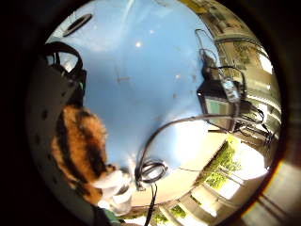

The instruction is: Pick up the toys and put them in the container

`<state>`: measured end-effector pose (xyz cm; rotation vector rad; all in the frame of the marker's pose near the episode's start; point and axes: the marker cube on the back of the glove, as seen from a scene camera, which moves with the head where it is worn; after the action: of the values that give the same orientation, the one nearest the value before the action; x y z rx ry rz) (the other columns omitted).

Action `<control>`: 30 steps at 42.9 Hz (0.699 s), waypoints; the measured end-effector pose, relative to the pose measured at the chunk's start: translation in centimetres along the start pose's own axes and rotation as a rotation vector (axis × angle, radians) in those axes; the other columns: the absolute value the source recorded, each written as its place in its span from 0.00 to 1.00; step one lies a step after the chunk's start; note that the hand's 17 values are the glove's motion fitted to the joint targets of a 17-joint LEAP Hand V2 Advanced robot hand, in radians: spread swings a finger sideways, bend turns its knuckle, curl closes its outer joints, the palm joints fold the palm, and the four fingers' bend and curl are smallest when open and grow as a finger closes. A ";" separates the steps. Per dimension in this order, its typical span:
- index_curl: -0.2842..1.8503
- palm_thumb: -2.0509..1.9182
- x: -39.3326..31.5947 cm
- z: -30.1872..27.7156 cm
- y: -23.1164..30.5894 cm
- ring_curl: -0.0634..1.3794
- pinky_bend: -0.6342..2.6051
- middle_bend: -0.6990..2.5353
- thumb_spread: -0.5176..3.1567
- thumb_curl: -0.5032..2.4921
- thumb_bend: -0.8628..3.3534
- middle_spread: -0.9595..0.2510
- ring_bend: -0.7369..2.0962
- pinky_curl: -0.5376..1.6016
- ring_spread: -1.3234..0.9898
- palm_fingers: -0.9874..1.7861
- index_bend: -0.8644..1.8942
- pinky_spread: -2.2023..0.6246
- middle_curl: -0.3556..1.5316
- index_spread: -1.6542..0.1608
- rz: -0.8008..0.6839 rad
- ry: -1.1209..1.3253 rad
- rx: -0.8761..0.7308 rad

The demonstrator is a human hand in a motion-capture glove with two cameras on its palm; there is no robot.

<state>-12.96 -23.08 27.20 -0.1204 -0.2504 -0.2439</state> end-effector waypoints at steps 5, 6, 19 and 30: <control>0.47 0.70 -1.9 -4.8 1.2 0.40 0.44 0.55 0.47 0.38 0.28 0.61 0.67 0.43 0.42 0.70 0.73 0.65 0.56 0.87 0.007 0.028 0.044; 0.48 0.69 -2.5 -6.3 1.6 0.41 0.44 0.56 0.46 0.39 0.27 0.61 0.67 0.44 0.42 0.69 0.73 0.65 0.56 0.87 0.007 0.038 0.060; 0.53 0.68 -15.3 -20.8 5.8 0.42 0.48 0.56 0.40 0.42 0.25 0.54 0.67 0.44 0.38 0.64 0.75 0.67 0.60 0.84 -0.120 0.157 0.215; 0.59 0.68 -29.1 -22.0 5.5 0.45 0.50 0.58 0.36 0.45 0.24 0.54 0.69 0.45 0.38 0.61 0.75 0.68 0.64 0.83 -0.298 0.291 0.212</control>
<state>-33.81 -14.52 -1.96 0.1641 -0.0024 -0.5239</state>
